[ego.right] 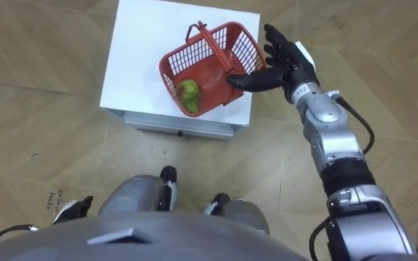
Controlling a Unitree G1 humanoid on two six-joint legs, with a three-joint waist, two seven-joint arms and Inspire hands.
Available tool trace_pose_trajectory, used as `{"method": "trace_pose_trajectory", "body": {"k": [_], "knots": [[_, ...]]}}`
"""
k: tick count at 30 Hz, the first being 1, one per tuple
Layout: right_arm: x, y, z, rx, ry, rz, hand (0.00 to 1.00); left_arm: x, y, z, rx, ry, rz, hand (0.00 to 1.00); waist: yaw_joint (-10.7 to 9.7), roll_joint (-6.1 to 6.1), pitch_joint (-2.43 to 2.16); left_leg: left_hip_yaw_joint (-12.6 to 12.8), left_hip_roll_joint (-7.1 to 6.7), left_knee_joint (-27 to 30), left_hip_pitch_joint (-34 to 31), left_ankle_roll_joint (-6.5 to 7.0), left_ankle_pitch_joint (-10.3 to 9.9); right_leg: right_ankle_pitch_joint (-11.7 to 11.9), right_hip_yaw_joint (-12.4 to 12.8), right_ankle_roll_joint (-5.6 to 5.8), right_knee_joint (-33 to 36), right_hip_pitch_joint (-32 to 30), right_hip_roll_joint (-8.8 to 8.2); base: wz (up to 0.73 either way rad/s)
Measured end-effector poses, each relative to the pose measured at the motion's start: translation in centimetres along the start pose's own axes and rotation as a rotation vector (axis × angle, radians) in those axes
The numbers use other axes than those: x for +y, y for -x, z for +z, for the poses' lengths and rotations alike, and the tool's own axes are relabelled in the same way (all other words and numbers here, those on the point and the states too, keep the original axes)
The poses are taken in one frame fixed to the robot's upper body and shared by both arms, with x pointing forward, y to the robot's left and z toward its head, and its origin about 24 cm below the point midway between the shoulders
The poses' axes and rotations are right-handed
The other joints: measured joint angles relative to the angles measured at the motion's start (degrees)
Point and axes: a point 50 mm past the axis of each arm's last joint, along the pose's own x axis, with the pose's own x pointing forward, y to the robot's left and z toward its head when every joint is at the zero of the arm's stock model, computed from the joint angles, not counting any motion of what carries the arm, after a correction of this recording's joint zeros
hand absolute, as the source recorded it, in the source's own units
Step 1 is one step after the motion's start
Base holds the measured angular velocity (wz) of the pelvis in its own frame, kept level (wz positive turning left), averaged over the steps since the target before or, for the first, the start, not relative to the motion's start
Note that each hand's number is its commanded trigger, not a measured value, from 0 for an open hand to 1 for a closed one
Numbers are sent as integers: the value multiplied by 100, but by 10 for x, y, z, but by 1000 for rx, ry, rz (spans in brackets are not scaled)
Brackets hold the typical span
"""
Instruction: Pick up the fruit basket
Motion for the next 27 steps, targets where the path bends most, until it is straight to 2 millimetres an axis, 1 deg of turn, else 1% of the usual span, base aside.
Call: {"method": "trace_pose_trajectory", "body": {"k": [4,6,10,12,14,16,18,19,20,22,23,24,25,26,27], "knots": [[2,1,4,-25,4,19,0,1,0,-1,4,9,4,0,0,8,-9,42,-2,-77,200,0,0,6,53,4,-41,164,-1,-6],[3,2,6,-35,-1,30,0,1,0,-2,1,11,4,0,3,9,-31,49,-4,-117,328,0,-1,17,75,15,-109,294,11,0],[5,3,13,-73,-2,50,0,-2,1,-7,9,15,-1,0,1,17,-32,92,0,-171,490,-1,-1,19,104,17,-135,425,9,-5],[2,4,17,-94,-36,44,0,-3,1,-8,17,21,-4,0,-39,23,-38,92,1,-177,544,-1,-2,33,99,19,-176,495,16,0],[-1,6,16,-98,-46,30,0,-5,2,-10,25,25,-7,0,-82,21,-40,75,-9,-193,598,0,-7,40,92,28,-212,570,23,4],[-2,10,12,-92,-57,20,0,-5,3,-15,41,50,0,0,-117,4,-52,97,-6,-227,656,-2,-16,41,119,30,-232,604,25,-5],[-9,17,0,-64,-86,-19,0,-6,4,-19,61,67,10,0,-160,11,-73,117,-9,-269,716,-1,-16,67,151,43,-309,676,38,-6],[-10,20,-4,-53,-98,-33,0,-6,4,-20,64,71,13,0,-172,12,-72,124,-10,-270,746,-1,-15,72,151,44,-317,702,37,0],[-13,25,-13,-32,-124,-64,0,-5,4,-21,68,84,21,0,-218,23,-65,124,-10,-281,789,1,-18,72,149,45,-323,750,36,0],[-18,32,-26,5,-142,-107,0,-3,4,-23,75,105,33,0,-303,60,-67,124,-11,-286,832,0,-27,86,146,49,-389,811,43,0],[-22,38,-41,55,-152,-149,0,-1,4,-23,76,115,48,0,-346,73,-61,134,-9,-300,902,-1,-39,94,149,51,-409,878,45,-6],[-25,46,-59,126,-158,-189,0,0,4,-24,75,123,64,0,-363,95,-72,144,-9,-301,959,-4,-63,92,163,53,-410,905,49,-7],[-26,50,-67,162,-152,-205,0,1,5,-24,75,125,71,0,-382,108,-69,153,-9,-310,988,-6,-71,90,179,56,-410,940,50,-10],[-29,58,-82,223,-145,-236,0,0,5,-24,75,126,80,0,-425,142,-64,186,-8,-313,1018,-6,-94,88,213,58,-413,980,57,-19],[-32,66,-95,272,-161,-272,0,0,5,-24,77,137,85,0,-422,169,-63,240,-12,-330,1063,-7,-96,88,265,58,-411,993,58,-20]]}}
